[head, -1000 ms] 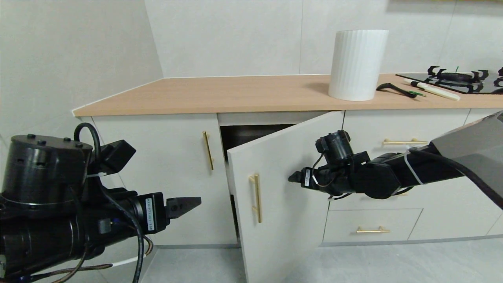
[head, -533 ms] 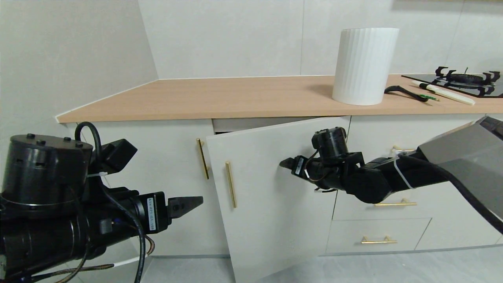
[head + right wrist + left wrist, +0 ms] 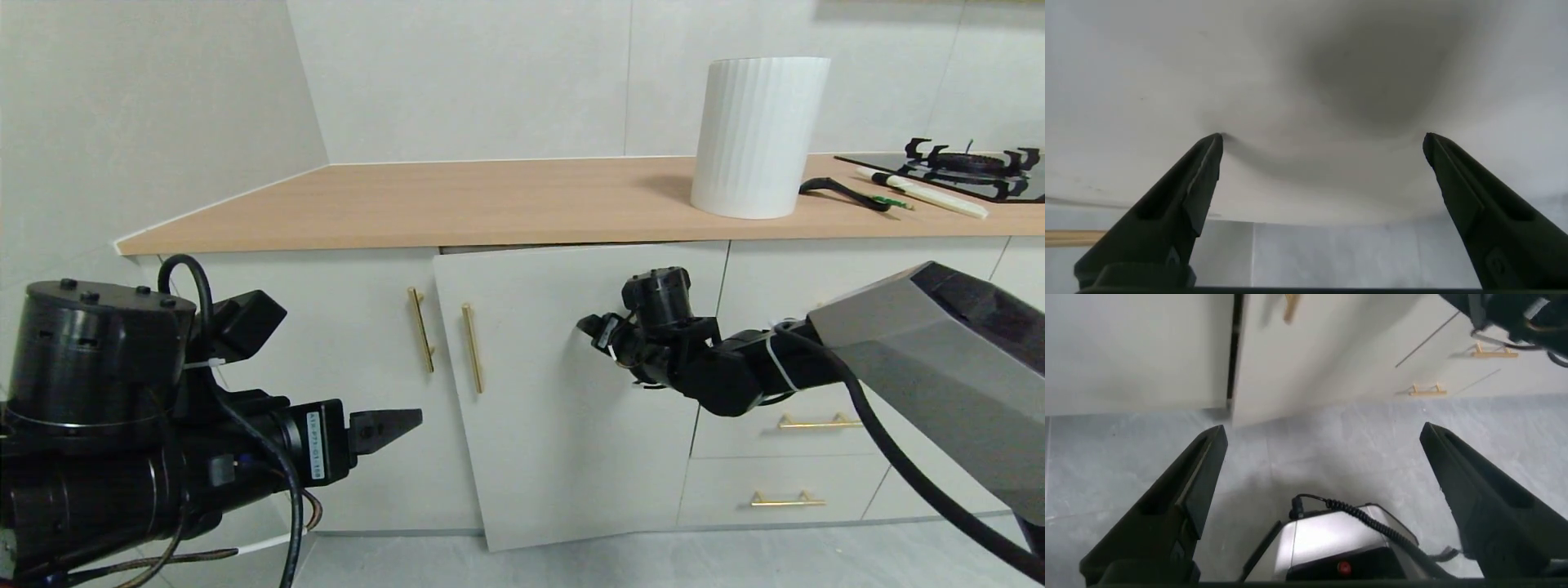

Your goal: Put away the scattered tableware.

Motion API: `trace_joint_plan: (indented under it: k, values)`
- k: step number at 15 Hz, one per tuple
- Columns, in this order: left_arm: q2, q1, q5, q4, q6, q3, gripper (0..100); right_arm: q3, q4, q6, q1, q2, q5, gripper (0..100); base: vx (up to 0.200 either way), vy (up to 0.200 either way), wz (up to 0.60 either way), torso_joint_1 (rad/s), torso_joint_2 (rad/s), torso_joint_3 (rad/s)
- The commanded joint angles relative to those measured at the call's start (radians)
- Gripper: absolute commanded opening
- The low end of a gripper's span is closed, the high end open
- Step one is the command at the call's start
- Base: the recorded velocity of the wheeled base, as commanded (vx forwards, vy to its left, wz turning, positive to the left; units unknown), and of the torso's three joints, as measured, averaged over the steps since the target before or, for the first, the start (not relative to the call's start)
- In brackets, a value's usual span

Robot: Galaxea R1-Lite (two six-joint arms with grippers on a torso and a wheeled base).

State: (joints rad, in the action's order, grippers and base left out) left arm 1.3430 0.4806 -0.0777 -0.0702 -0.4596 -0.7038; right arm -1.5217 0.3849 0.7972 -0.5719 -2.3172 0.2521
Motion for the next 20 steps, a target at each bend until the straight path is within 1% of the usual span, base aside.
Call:
trace_joint_plan:
  k: [1,2,6,8,10,12,13,14,15,16,17,19,20]
  values:
    - [0.001,-0.001,-0.001,0.0,-0.001,0.0,100,-0.06,0.0,0.0,0.009,-0.062,0.044,100,0.0,0.0,0.0,0.0,0.0,0.0]
    - [0.002,-0.001,-0.001,0.0,-0.001,0.0,100,-0.08,0.0,0.0,0.02,-0.077,0.067,100,0.0,0.0,0.0,0.0,0.0,0.0]
    - [0.008,-0.001,-0.001,0.0,-0.001,0.001,100,-0.112,-0.001,0.002,0.04,-0.09,0.087,100,0.0,0.0,0.0,0.0,0.0,0.0]
    - [0.01,-0.001,-0.001,0.0,-0.002,0.0,100,-0.104,-0.004,0.0,0.043,-0.077,0.087,100,0.0,0.0,0.0,0.0,0.0,0.0]
    - [0.01,-0.001,-0.001,0.0,-0.001,0.001,100,-0.061,-0.006,-0.001,0.037,-0.037,0.081,100,0.0,0.0,0.0,0.0,0.0,0.0]
    - [0.001,-0.001,-0.002,-0.002,-0.001,0.0,100,0.101,-0.001,-0.006,0.017,0.134,0.01,100,0.0,0.0,0.0,0.0,0.0,0.0]
    - [0.001,-0.001,-0.002,-0.002,-0.001,0.0,100,0.107,0.0,-0.006,0.015,0.141,0.007,100,0.0,0.0,0.0,0.0,0.0,0.0]
    - [-0.022,-0.001,-0.005,-0.002,-0.001,0.0,100,0.248,0.0,-0.03,0.014,0.299,-0.04,100,0.0,0.0,0.0,0.0,0.0,0.0]
    - [-0.053,-0.004,-0.016,-0.002,0.001,0.0,100,0.365,0.002,-0.089,0.014,0.423,-0.048,100,0.0,0.0,0.0,0.0,0.0,0.0]
    - [-0.064,-0.005,-0.021,-0.002,0.001,0.0,100,0.405,0.002,-0.108,0.014,0.467,-0.047,100,0.0,0.0,0.0,0.0,0.0,0.0]
    - [-0.116,-0.013,-0.031,-0.002,0.001,0.006,100,0.532,0.003,-0.164,0.014,0.624,-0.045,100,0.0,0.0,0.0,0.0,0.0,0.0]
    - [-0.171,-0.016,-0.051,0.001,0.002,0.017,100,0.653,0.002,-0.228,0.014,0.791,-0.036,100,0.0,0.0,0.0,0.0,0.0,0.0]
    - [-0.232,-0.019,-0.073,0.0,0.022,0.055,100,0.756,0.002,-0.279,0.017,0.935,0.003,100,0.0,0.0,0.0,0.0,0.0,0.0]
